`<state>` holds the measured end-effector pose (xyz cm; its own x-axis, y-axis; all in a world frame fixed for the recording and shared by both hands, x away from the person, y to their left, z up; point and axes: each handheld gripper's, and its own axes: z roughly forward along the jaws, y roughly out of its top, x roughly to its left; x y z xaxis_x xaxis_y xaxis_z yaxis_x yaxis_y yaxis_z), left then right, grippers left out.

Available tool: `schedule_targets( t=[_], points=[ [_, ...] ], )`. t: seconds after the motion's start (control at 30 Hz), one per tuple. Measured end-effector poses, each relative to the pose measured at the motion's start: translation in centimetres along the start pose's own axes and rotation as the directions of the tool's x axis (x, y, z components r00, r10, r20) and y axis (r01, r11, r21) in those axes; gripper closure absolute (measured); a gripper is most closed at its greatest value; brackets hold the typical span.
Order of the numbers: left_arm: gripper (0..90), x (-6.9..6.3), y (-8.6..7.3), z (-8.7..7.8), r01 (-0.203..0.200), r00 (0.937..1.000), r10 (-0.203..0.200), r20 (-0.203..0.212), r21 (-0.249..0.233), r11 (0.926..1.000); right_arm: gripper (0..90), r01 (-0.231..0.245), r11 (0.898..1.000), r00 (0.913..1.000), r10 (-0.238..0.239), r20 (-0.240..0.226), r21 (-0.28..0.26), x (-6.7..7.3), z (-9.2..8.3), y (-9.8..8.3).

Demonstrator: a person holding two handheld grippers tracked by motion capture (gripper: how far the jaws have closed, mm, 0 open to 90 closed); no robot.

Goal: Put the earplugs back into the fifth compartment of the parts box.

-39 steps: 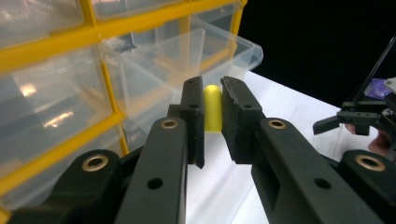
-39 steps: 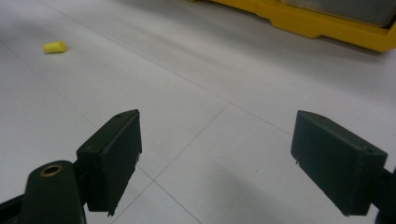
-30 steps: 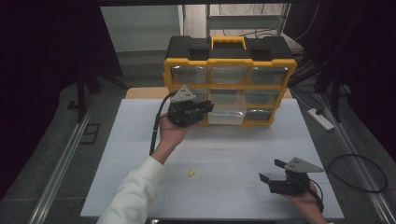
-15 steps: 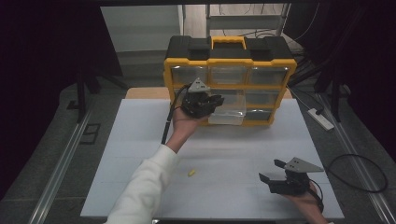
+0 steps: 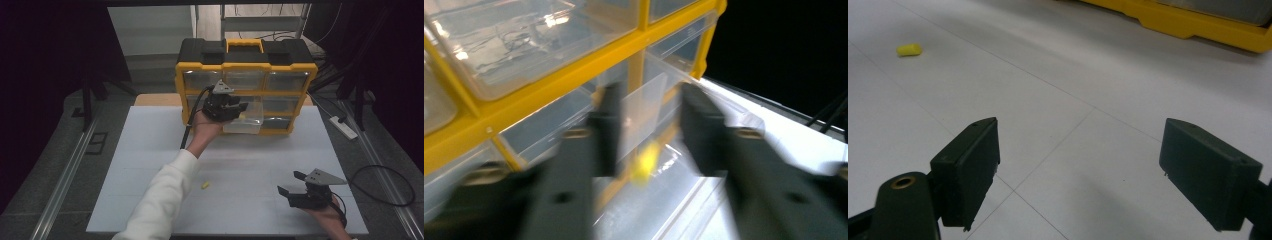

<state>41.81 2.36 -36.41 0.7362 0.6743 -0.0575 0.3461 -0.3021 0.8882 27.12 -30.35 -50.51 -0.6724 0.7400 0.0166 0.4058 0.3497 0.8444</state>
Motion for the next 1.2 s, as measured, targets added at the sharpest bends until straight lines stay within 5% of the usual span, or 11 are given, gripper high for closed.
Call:
schedule_targets(
  t=[0.1,0.23,0.67,1.2],
  points=[
    [27.8,-0.1,-0.2,-0.8,-0.005,0.999,0.004,-0.045,-0.009,1.0,16.8,-0.001,1.0,1.0,0.001,0.001,-0.001,0.0,0.0,0.0],
    [21.9,0.0,-0.6,-1.7,0.016,0.9994,-0.016,-0.032,-0.012,0.9998,16.8,0.002,1.0,1.0,-0.002,0.001,0.002,0.0,0.1,0.0],
    [20.3,-0.7,-2.5,-5.5,-0.023,0.9997,0.023,-0.006,-0.001,0.9997,16.8,0.005,1.0,1.0,-0.005,0.005,0.004,0.0,0.1,0.0],
    [21.0,-1.7,-7.0,-8.4,-0.008,0.9987,0.007,0.05,0.021,0.9998,16.8,0.01,1.0,0.9999,-0.011,0.009,0.006,0.0,0.1,0.1]
  ],
)
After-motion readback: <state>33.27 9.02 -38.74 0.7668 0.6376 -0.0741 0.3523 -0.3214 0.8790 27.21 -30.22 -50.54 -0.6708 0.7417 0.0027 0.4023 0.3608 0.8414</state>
